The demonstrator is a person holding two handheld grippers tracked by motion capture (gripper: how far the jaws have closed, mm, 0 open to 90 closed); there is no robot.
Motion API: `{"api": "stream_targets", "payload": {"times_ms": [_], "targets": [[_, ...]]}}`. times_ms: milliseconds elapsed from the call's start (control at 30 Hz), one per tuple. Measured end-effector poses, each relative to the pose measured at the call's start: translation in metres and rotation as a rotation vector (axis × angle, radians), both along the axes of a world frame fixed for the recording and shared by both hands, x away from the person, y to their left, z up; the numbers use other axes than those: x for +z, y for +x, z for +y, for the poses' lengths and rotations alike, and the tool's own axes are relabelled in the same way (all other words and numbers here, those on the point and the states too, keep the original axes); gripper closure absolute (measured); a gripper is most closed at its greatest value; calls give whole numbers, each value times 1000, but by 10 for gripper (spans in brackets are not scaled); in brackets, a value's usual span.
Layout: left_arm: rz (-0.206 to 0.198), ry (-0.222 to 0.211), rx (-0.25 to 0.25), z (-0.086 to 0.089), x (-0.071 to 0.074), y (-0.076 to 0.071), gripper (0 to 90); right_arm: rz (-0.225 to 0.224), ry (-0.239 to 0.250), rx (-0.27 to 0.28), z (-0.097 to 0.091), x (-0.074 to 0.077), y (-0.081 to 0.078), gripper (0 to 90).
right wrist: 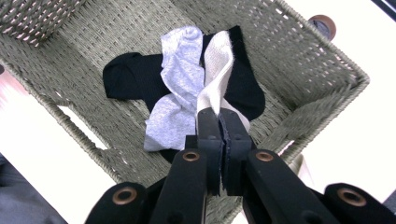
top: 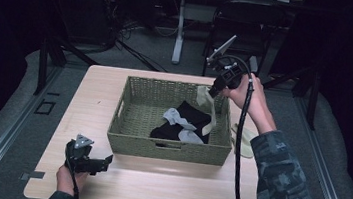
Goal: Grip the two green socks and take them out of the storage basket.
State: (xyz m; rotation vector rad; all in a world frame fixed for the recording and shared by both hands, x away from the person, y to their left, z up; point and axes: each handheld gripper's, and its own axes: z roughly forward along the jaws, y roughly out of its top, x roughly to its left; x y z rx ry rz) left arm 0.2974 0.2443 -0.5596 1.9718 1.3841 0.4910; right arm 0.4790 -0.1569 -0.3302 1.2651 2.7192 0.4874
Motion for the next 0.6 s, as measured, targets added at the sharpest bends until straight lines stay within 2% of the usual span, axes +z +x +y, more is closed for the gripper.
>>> {"api": "stream_targets", "payload": {"times_ms": [300, 467, 600], "targets": [[0, -4, 6, 0, 0, 0, 1, -19, -14, 0, -2, 21, 0, 889], [0, -5, 5, 0, 0, 0, 1, -49, 11, 1, -3, 34, -3, 888], [-1, -5, 6, 0, 0, 0, 1, -59, 12, 0, -6, 42, -4, 888]]}}
